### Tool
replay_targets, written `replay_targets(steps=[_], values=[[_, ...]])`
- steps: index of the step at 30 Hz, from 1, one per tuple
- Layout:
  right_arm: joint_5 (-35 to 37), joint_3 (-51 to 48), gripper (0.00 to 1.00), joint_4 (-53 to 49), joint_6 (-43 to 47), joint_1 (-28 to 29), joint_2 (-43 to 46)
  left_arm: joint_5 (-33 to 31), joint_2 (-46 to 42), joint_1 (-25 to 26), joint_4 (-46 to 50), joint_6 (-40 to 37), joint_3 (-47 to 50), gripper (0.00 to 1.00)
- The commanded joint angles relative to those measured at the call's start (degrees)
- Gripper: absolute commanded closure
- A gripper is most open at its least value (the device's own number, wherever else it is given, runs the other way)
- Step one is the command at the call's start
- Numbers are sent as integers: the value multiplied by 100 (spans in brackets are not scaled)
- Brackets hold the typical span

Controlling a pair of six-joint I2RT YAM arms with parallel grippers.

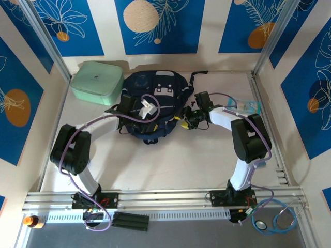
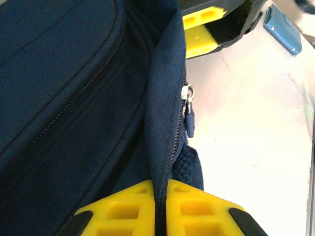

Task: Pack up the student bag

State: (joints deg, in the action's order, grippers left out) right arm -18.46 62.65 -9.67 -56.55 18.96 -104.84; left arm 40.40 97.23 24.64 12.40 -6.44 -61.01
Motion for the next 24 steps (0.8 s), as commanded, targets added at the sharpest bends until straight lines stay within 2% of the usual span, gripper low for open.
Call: replay_targets(steps=[1,5,11,15,19,22,24], values=[[-233,200,43,249,-216,147,-186,571,-48,84,-90,-48,-165,86],[-354,-118,45,668,-224,64,160,271,-52,84,-26,-104,-170,86],[-766,-1297,47,1891,-748,-138,839,143,-68,84,-54,-130,-122,91],[-863,-1603,47,2299,-1091,-60,842,118,-17,93,-74,-128,-132,96],[-937,-1730,53,2961,-1472,-6,780,82,25,119,13,-169,-190,100],[-777,-1790,54,3060,-1583,-23,960,21,8,133,110,-229,-218,100],[-617,-1720,54,2760,-1565,-46,1073,-12,-19,145,156,-253,-218,100]])
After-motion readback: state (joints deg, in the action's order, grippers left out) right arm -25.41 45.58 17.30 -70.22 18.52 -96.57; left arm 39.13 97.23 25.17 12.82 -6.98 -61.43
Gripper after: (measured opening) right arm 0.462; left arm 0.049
